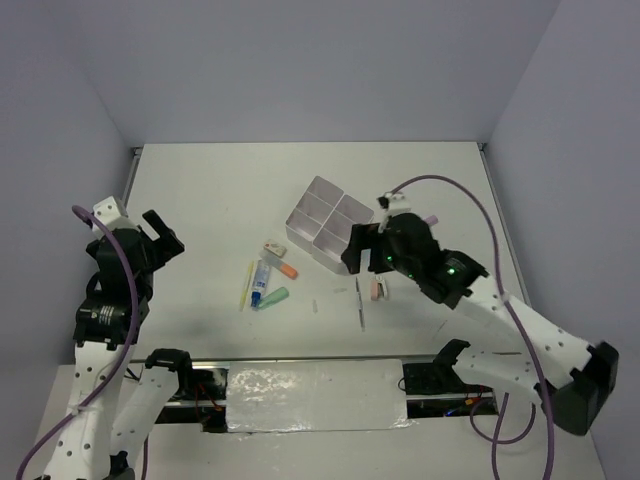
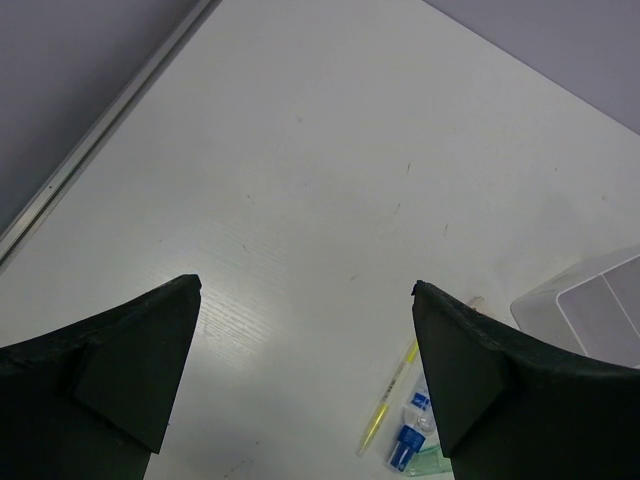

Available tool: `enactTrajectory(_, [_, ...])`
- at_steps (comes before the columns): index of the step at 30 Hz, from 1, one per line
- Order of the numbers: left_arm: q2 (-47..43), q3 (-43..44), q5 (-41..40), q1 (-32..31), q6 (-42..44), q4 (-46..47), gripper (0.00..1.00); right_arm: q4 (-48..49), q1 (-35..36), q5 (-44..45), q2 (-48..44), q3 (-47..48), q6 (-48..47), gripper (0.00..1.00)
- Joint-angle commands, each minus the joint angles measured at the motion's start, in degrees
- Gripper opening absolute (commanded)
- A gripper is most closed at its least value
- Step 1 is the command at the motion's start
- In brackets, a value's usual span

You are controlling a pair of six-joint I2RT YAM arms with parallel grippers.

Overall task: Sort the stationery into containers
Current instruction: Pick up the pen from the center of the board.

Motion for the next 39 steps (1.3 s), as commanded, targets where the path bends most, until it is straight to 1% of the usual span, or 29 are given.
enactTrajectory(1, [1.0, 0.7, 1.2, -0.1, 1.0, 1.5, 0.99, -6.2, 7.1, 15.0, 5.9, 2.1, 4.1, 0.97])
enactTrajectory(2, [1.2, 0.5, 1.5, 0.0, 1.3, 1.8, 0.99, -5.8, 9.7, 17.6, 6.8, 1.7, 4.9, 0.95])
enactTrajectory(5, [1.7, 0.3, 3.3, 0.0, 2.0, 2.4, 0.99, -4.3, 12.4, 19.3, 9.3, -0.8, 7.5, 0.83])
enactTrajectory(6, [1.9, 0.2, 4.3, 0.0, 2.2, 2.5, 0.99, -3.7, 12.8, 19.4, 10.2, -2.4, 8.5, 0.75])
enactTrajectory(8, [2.5, 0.1, 5.1, 0.0, 2.5, 2.7, 0.99, -2.6, 13.4, 19.4, 11.7, -4.0, 9.1, 0.69])
enactTrajectory(9, [2.7, 0.1, 5.3, 0.0, 2.5, 2.9, 0.99, -2.3, 13.6, 19.4, 12.2, -5.5, 9.3, 0.63])
enactTrajectory(12, [3.5, 0.1, 6.0, 0.0, 2.8, 2.9, 0.99, -1.7, 13.6, 20.0, 14.6, -8.2, 10.1, 0.53])
enactTrajectory(19, [4.2, 0.1, 6.5, 0.0, 3.0, 3.0, 0.99, 2.4, 13.6, 17.8, 19.7, -12.8, 11.4, 0.51])
enactTrajectory(28, [5.2, 0.4, 6.6, 0.0, 2.9, 2.8, 0.99, 7.2, 13.5, 14.6, 26.3, -14.2, 11.8, 0.47])
enactTrajectory(32, [5.2, 0.2, 6.7, 0.0, 3.0, 2.9, 0.99, 8.3, 13.6, 13.6, 28.4, -14.1, 11.8, 0.42])
enactTrajectory(33, [5.2, 0.4, 6.6, 0.0, 3.0, 2.9, 0.99, 8.4, 13.7, 13.6, 28.9, -14.1, 11.8, 0.39])
enactTrajectory(35, [5.4, 0.5, 6.2, 0.0, 3.1, 2.5, 0.99, 8.2, 13.6, 13.8, 31.1, -13.7, 12.0, 0.30])
enactTrajectory(37, [5.6, 0.5, 6.1, -0.1, 3.0, 2.3, 0.99, 7.7, 13.7, 14.0, 33.4, -13.6, 12.6, 0.24])
enactTrajectory(39, [5.8, 0.5, 6.2, 0.0, 3.0, 2.3, 0.99, 8.0, 13.9, 13.3, 34.5, -13.9, 12.8, 0.14])
